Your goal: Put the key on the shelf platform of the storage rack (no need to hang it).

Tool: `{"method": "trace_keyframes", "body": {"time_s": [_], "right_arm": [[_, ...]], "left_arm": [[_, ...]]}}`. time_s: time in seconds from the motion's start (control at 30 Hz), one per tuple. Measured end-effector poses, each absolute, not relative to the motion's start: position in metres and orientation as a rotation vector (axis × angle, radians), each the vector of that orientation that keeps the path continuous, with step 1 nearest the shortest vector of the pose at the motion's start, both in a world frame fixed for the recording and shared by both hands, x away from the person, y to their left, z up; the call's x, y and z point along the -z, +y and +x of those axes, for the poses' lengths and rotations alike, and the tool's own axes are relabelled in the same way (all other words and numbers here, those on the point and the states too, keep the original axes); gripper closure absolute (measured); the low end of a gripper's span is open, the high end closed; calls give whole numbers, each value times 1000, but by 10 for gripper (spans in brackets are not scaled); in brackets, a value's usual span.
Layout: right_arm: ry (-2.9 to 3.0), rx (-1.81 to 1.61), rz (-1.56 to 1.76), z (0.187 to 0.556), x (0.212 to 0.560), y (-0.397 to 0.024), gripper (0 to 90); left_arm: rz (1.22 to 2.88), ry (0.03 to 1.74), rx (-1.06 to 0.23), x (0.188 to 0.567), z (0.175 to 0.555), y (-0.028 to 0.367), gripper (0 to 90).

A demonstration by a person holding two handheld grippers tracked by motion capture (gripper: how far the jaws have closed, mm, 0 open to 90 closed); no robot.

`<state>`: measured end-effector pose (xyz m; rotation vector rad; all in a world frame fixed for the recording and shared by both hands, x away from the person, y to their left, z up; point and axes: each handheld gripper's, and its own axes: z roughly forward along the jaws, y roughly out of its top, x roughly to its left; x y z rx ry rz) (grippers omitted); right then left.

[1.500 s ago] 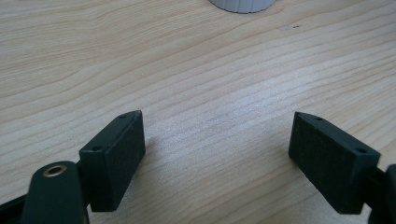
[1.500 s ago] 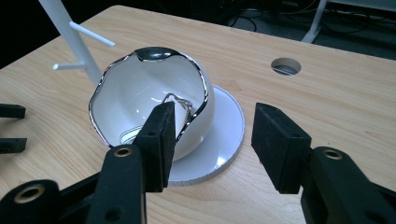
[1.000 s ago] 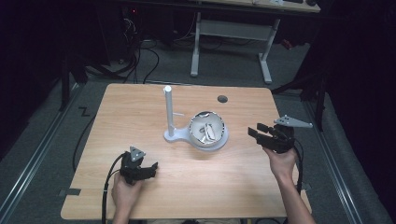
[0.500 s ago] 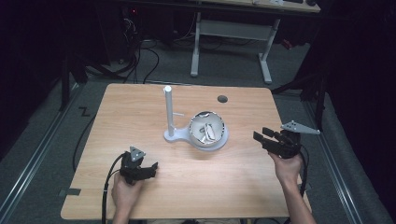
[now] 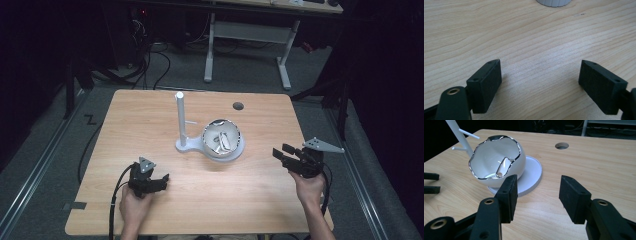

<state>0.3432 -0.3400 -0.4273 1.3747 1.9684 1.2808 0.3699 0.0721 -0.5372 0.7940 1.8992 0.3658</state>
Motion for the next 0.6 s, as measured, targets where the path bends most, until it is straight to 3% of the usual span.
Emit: {"method": "trace_keyframes", "body": {"time_s": [0.6], "right_arm": [[2025,-1272,1396,334,463,-327,485]], "left_arm": [[798,1897,-367,537,370,72,188]]}}
